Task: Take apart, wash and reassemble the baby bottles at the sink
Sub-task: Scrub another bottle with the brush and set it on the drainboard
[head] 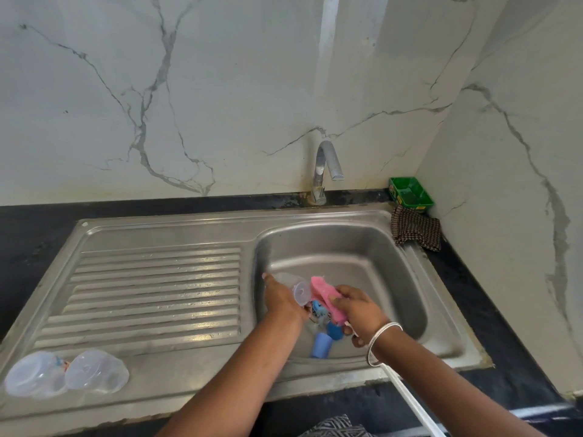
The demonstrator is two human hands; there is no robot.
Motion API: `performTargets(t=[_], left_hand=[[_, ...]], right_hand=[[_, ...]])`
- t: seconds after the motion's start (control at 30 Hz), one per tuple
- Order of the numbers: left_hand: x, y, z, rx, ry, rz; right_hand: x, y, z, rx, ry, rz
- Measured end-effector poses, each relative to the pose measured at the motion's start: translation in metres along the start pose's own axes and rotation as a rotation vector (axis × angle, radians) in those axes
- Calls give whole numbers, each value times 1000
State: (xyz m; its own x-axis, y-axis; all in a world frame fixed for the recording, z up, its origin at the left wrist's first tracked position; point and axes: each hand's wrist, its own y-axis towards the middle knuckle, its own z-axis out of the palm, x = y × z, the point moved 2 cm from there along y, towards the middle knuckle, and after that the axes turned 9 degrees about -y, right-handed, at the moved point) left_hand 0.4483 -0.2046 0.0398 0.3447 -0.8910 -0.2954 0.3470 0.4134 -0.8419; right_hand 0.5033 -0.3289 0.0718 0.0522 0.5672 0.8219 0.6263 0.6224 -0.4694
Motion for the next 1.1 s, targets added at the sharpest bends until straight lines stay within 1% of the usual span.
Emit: performTargets(t=[0.03, 0.07, 0.13, 0.2, 0.33, 0.43, 0.5, 0.6, 0.67, 0.77, 0.87, 0.97, 1.03, 1.1], left_hand=[[-1, 3, -1, -17, 25, -11], [-1, 2, -2, -36, 48, -30], [4, 0, -2, -18, 85, -65], [10, 1, -1, 15, 82, -83], [5, 6, 3, 49, 81, -45], [2, 11, -2, 15, 112, -59], [6, 8, -6, -6, 123, -99], [17, 2, -6, -3, 180, -119], [20, -4, -3, 17, 191, -137], [16, -2, -3, 44, 165, -127], [9, 0, -3, 21, 160, -149], [11, 2, -5, 10, 184, -135], [12, 0, -4, 45, 188, -105], [9, 3, -5, 110, 191, -48]], right_hand=[[5, -2, -4, -84, -27, -98], [8, -1, -8, -164, -144, -213], [10, 1, -11, -225, -471, -339], [6, 6, -10, -235, -664, -416], [-1, 1, 0, -195, -904, -579], [-7, -5, -4, -180, -1045, -607], [-9, -1, -11, -229, -1028, -589], [-5, 9, -17, -328, -908, -543], [3, 7, -11, -299, -864, -595], [5, -3, 0, -189, -943, -712], [-5, -4, -11, -229, -967, -734], [-10, 4, -20, -282, -934, -670], [-4, 8, -17, -260, -784, -588], [3, 7, -7, -153, -554, -575]])
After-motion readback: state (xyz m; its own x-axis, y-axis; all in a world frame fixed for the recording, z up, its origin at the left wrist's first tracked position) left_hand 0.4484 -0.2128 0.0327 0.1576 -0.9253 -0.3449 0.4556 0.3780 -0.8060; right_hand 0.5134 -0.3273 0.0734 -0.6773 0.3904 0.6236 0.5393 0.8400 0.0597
